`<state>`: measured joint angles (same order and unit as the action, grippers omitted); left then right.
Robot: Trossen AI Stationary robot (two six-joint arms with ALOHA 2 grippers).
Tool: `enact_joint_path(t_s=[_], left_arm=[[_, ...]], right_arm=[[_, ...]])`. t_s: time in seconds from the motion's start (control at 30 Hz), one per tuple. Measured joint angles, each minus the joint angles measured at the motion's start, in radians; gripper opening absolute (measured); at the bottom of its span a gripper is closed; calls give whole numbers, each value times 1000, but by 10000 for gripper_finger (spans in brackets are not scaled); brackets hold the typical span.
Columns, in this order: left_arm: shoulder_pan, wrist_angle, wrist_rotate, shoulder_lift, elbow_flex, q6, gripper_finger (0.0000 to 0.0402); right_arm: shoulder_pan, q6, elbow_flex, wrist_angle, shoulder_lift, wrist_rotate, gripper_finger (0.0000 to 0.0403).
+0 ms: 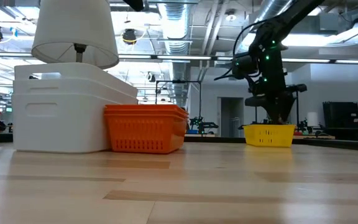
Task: Stack baskets by color
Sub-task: Stack the yellow bin on the left yellow bin
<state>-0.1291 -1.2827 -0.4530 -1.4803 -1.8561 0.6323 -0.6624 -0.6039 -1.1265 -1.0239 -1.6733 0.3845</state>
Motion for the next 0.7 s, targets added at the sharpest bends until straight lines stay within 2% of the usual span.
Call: enact_joint_path(t_s=[0.37,0.7], left_arm=[[-14,4,4,0,0,-11,71],[-49,26,-3,-1,0,-11,90]], right_arm=[[-61,-2,98,97,1,-67,164],[-47,-13,111,145,30,-100,164]])
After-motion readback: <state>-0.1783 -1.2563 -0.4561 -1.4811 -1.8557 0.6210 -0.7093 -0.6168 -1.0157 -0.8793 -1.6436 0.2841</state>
